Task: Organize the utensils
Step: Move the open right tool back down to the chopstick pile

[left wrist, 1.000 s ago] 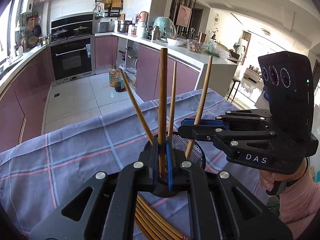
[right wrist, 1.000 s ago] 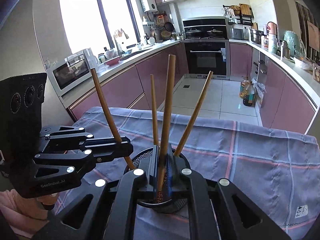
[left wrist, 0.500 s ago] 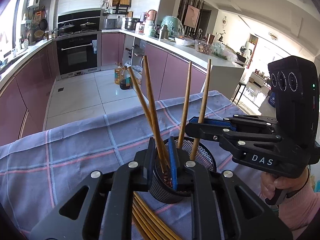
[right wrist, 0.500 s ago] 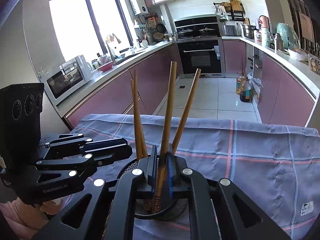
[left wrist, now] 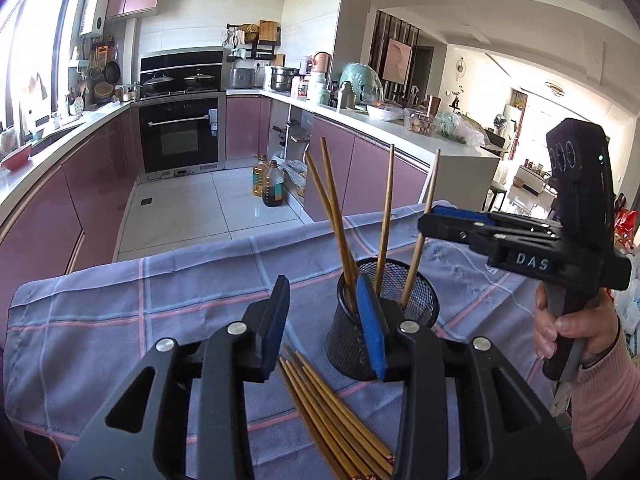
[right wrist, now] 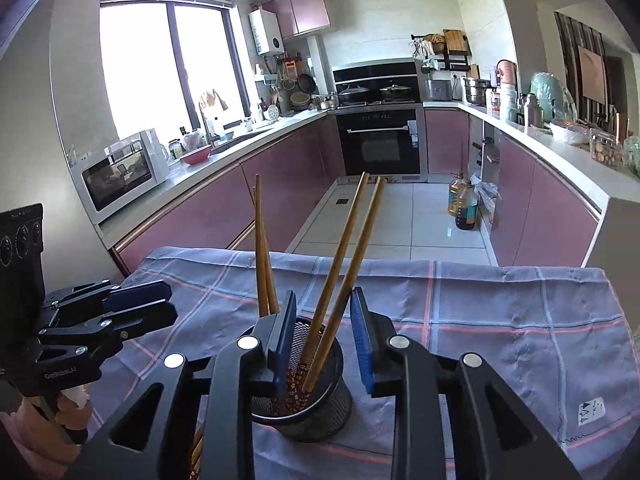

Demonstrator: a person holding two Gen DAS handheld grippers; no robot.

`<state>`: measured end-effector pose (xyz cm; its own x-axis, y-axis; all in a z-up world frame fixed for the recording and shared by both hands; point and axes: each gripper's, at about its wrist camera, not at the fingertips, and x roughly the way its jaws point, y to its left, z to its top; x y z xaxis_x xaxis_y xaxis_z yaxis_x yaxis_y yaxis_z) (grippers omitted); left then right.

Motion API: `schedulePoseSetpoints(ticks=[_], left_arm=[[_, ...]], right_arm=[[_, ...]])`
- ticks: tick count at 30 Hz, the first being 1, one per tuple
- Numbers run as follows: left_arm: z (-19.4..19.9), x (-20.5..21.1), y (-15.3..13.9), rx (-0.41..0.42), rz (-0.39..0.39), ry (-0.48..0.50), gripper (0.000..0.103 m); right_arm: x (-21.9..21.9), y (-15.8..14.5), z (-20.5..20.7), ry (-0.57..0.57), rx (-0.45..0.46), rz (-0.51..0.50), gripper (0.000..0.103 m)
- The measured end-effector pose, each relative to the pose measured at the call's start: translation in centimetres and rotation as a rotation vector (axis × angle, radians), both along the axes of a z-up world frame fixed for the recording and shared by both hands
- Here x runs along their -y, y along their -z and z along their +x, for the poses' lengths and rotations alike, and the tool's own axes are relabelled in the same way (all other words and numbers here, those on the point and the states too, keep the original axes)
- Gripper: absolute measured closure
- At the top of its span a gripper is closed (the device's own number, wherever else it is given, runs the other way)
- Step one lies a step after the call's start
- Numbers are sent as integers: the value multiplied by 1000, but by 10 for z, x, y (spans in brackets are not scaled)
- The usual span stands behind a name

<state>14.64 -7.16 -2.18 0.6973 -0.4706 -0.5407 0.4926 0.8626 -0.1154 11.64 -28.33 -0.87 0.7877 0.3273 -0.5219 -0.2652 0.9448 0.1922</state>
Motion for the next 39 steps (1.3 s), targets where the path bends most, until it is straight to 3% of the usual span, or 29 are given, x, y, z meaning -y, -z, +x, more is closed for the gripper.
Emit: schedulePoseSetpoints(ticks=[7, 16, 25, 39], left_arm=[[-15, -25, 37, -100, 37, -24, 67], [-34, -30, 95, -237, 96, -11, 67], [-44, -17, 116, -270, 147, -16, 68], [-40, -13, 120, -278, 172, -28, 67]], right_arm=[[-14, 5, -39, -133, -10, 17, 73], [-67, 81, -48, -275, -266, -3, 73], [-81, 113, -46, -254, -339, -33, 73], [-91, 115, -43, -225, -340, -87, 75]])
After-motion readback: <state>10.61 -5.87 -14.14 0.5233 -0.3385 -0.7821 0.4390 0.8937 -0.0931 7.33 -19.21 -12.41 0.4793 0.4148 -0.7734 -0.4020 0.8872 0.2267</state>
